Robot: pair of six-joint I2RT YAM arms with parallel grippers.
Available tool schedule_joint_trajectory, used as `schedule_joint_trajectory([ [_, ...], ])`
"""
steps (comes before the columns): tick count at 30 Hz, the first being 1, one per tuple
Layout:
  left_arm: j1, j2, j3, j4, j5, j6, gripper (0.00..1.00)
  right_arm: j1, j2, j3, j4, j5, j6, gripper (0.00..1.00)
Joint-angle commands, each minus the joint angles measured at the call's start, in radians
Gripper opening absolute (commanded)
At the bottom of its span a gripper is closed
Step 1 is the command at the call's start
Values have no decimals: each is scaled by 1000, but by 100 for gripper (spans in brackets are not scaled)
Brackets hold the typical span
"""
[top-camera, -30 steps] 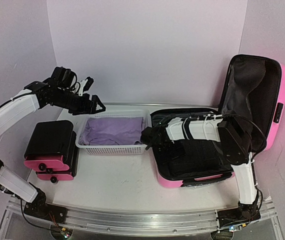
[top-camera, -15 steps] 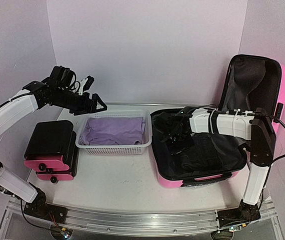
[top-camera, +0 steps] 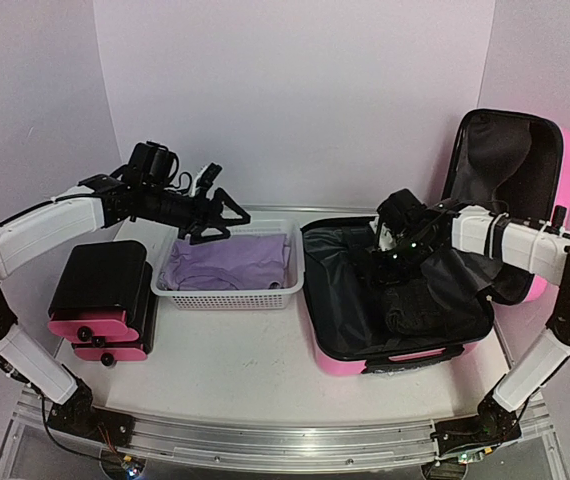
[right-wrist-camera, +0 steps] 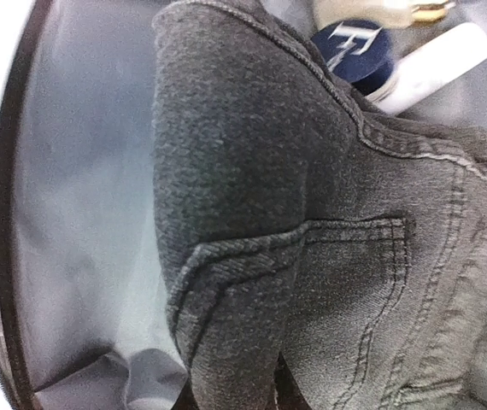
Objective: Open, take out, and arrange the luggage
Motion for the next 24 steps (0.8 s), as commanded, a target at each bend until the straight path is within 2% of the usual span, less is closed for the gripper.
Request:
schedule_joint_trajectory([
  [1,-45,38,5,169,80,-105,86,-10,-72,12,91,-3,21,0],
  [8,-98,113,22,251,81,-220,82,-10,-143,2,157,-2,19,0],
  [11,-115,183,49,252,16,-415,82,-10,-142,-13,184,-31,-32,0],
  [14,-146,295,139,256,31,-631,83,-10,-140,-28,204,-55,-85,0],
  [16,-184,365,227,256,29,-705,84,-10,-136,-40,212,-51,-111,0],
  [19,-255,443,345,248,-53,-794,84,-10,-138,-62,223,-54,-140,0],
  [24,-335,576,456,187,-184,-960,85,-10,-146,-83,236,-77,-174,0],
])
